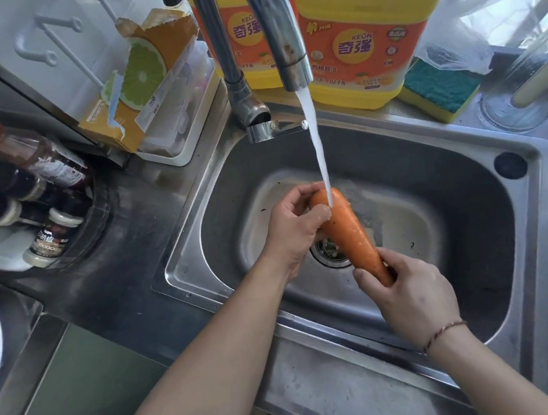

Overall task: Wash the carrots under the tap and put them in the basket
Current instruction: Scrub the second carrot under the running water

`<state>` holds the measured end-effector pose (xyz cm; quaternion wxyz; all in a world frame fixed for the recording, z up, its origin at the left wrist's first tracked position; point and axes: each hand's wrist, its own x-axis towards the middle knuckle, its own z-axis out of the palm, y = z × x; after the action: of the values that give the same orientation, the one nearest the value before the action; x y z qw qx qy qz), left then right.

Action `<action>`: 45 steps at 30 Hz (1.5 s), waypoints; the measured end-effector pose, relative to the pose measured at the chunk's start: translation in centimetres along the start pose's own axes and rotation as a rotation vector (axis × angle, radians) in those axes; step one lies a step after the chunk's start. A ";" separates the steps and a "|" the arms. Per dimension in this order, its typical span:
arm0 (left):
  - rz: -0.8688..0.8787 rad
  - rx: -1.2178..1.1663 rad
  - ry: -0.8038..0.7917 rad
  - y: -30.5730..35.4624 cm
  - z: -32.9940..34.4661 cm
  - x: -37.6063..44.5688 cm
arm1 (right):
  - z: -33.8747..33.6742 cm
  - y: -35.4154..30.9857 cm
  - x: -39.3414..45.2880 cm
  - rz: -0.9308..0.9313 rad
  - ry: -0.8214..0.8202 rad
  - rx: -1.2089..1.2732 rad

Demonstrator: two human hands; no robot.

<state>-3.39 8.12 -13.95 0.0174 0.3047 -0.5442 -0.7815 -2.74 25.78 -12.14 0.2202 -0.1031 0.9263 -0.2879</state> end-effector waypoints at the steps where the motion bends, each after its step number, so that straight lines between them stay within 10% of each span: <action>1: 0.013 0.025 0.016 0.0 0.0 0.1 | 0.0 -0.1 0.1 0.002 -0.001 -0.012; 7: 0.107 0.143 0.156 0.0 0.6 0.6 | -0.2 -1.1 0.5 0.002 -0.002 -0.096; 20: 0.038 0.007 -0.048 0.3 -0.9 0.1 | -0.6 -0.6 0.5 0.003 -0.017 0.037; 31: 0.224 0.146 0.257 -0.9 0.8 0.7 | 0.1 -1.2 -0.4 -0.012 0.042 -0.120; 45: 0.033 -0.105 -0.124 -0.6 -1.0 0.3 | -0.6 -0.6 0.6 0.011 -0.050 0.196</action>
<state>-2.97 7.42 -14.79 0.0124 0.2451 -0.5075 -0.8260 -3.50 25.39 -11.55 0.2538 -0.0829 0.8885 -0.3733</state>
